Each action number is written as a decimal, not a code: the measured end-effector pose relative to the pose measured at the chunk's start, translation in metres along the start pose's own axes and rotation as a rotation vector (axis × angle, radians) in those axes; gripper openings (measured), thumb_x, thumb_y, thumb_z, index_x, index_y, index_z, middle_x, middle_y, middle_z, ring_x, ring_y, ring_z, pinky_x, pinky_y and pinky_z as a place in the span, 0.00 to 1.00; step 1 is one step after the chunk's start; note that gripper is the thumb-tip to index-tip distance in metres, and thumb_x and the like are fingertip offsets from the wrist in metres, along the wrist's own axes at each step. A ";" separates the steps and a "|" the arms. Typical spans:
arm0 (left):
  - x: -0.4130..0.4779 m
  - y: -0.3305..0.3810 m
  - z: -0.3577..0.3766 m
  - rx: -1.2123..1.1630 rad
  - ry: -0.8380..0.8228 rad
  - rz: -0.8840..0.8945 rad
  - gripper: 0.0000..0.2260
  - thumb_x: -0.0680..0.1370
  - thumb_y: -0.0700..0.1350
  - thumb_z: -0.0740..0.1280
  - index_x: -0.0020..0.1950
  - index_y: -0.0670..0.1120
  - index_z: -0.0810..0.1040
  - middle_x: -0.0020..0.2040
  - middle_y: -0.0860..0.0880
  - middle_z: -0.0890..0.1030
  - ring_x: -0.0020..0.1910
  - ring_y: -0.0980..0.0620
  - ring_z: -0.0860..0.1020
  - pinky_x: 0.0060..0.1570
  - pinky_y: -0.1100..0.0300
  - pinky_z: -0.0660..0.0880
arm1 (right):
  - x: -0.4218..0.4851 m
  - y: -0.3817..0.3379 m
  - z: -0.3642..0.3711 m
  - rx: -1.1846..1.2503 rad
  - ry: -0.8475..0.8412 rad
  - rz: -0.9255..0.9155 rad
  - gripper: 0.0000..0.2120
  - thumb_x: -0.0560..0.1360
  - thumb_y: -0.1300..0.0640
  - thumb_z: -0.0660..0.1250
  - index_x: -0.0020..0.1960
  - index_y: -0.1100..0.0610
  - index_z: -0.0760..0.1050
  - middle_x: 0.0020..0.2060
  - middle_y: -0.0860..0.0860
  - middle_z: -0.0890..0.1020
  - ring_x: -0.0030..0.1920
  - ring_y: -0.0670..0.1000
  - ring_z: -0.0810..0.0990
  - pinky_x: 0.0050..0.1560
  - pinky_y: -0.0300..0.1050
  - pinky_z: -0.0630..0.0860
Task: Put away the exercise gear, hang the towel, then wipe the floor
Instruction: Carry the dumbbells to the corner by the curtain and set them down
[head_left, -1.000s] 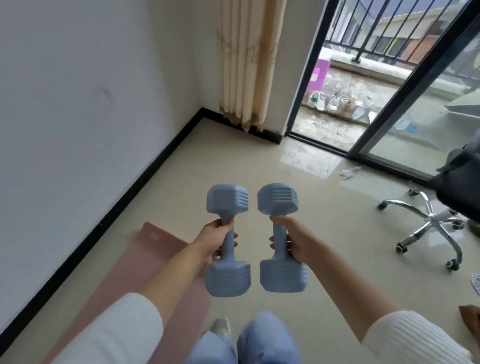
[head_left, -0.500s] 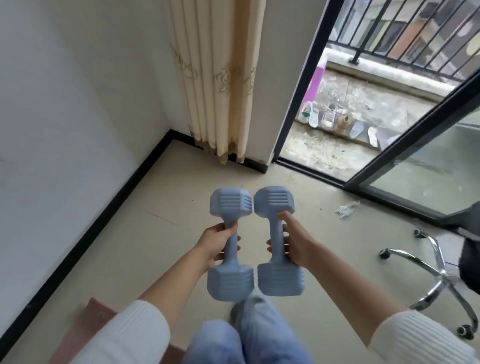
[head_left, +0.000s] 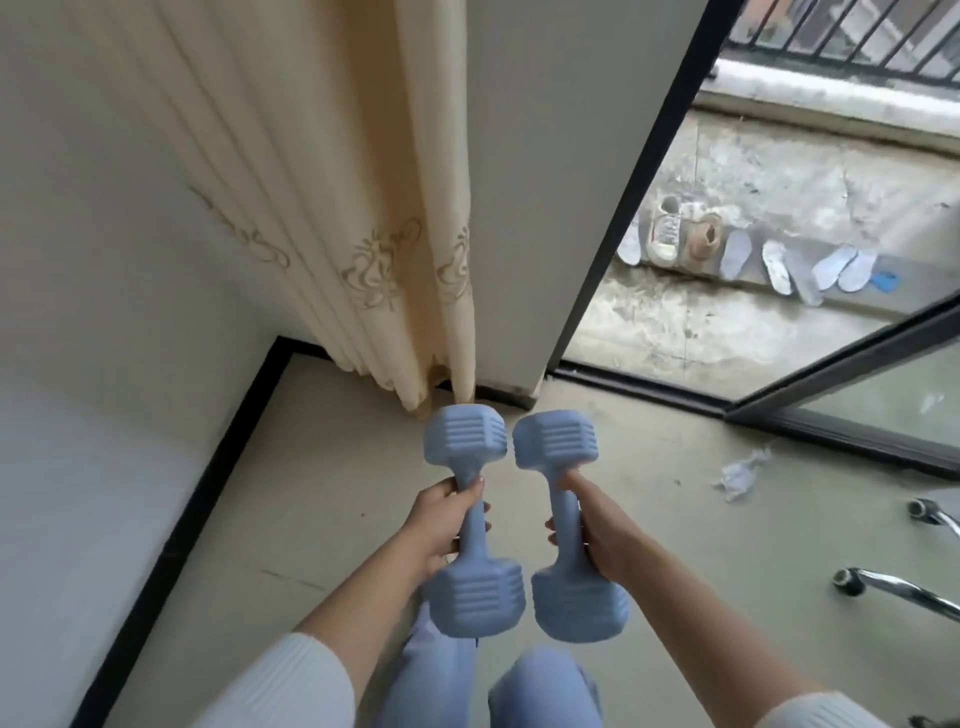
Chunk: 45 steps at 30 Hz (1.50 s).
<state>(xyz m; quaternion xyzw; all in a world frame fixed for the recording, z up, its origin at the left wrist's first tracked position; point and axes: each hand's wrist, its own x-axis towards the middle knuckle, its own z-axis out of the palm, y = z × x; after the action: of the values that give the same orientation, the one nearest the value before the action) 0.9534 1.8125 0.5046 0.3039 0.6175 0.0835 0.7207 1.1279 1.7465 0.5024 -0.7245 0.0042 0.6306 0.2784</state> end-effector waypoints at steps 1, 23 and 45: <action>0.024 0.006 0.001 0.022 0.002 -0.018 0.08 0.78 0.48 0.65 0.51 0.44 0.76 0.44 0.44 0.80 0.40 0.48 0.79 0.41 0.57 0.76 | 0.023 -0.007 0.002 0.012 0.006 0.006 0.20 0.75 0.44 0.64 0.57 0.58 0.74 0.48 0.60 0.79 0.46 0.57 0.78 0.52 0.51 0.75; 0.572 -0.127 0.029 0.272 0.018 -0.036 0.09 0.79 0.48 0.64 0.47 0.43 0.76 0.41 0.45 0.80 0.36 0.49 0.79 0.35 0.59 0.75 | 0.562 0.058 -0.009 0.139 0.045 0.044 0.14 0.72 0.52 0.67 0.53 0.59 0.72 0.42 0.56 0.75 0.40 0.53 0.75 0.42 0.44 0.73; 0.632 -0.131 0.008 0.296 -0.026 0.041 0.07 0.79 0.49 0.64 0.49 0.47 0.77 0.44 0.45 0.81 0.38 0.49 0.79 0.39 0.59 0.75 | 0.620 0.060 0.019 0.181 -0.102 -0.007 0.16 0.71 0.56 0.67 0.57 0.58 0.72 0.44 0.55 0.73 0.43 0.53 0.73 0.43 0.44 0.73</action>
<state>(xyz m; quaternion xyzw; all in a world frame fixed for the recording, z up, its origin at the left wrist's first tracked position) 1.0693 2.0182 -0.0965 0.4203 0.6073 0.0022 0.6742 1.2160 1.9178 -0.0903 -0.6634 0.0442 0.6627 0.3446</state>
